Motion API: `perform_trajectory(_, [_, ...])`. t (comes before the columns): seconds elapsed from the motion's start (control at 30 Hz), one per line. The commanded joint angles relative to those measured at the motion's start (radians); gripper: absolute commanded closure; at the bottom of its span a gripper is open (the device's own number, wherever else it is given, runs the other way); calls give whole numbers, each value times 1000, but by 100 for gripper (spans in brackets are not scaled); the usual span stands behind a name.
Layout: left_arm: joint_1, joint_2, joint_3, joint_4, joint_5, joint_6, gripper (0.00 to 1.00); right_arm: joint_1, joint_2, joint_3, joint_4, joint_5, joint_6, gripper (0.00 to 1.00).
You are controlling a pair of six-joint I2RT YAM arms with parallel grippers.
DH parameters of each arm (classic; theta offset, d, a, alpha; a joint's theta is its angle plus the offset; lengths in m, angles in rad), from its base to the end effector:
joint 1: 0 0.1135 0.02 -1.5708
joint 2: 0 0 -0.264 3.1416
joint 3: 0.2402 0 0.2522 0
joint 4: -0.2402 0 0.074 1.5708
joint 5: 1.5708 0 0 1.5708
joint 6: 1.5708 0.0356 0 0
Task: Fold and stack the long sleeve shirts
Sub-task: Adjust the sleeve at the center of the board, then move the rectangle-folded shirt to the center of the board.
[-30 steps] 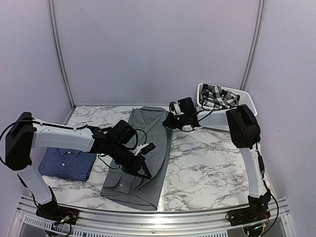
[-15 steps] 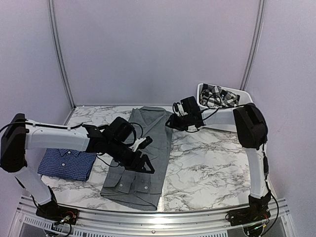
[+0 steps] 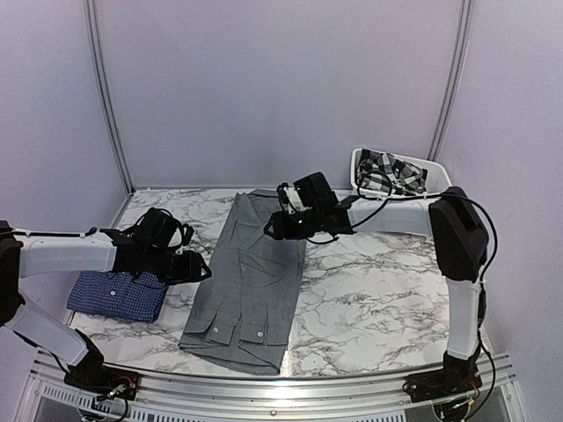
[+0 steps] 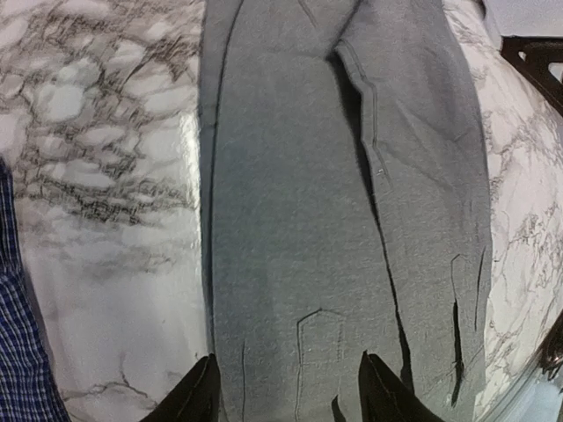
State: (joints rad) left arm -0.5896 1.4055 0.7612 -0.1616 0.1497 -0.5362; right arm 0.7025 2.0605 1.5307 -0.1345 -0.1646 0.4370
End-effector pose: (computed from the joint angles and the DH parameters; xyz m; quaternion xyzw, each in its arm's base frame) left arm 0.2332 -0.1624 0.1960 0.0526 0.9241 -0.2573 0.2777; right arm 0.3563 0.3093 0.2072 -0.1543 0.8833 0.2976 0.3276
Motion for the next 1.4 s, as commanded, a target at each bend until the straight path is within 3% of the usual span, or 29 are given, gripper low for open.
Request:
perform_trajectory(0.0, [8, 4, -51, 26, -5, 0, 50, 54, 40, 31, 17, -26, -3, 48])
perform_trajectory(0.17, [10, -4, -114, 45, -26, -28, 62, 68, 148, 141, 27, -66, -4, 62])
perform_trajectory(0.43, [9, -74, -213, 58, -86, -80, 70, 38, 316, 292, 45, -62, -34, 73])
perform_trajectory(0.67, [-29, -120, -290, 83, -45, -101, 72, -31, 403, 362, 41, -82, -40, 74])
perform_trajectory(0.93, [-188, -107, -345, 189, -58, -221, 73, -84, 411, 363, 3, -91, -83, 74])
perform_trajectory(1.2, [-349, -150, -380, 213, -104, -345, 74, -89, 326, 371, -109, -109, -136, 73])
perform_trajectory(1.37, [-368, -237, -414, 175, -140, -379, 74, -107, 268, 375, -71, -44, -155, 70])
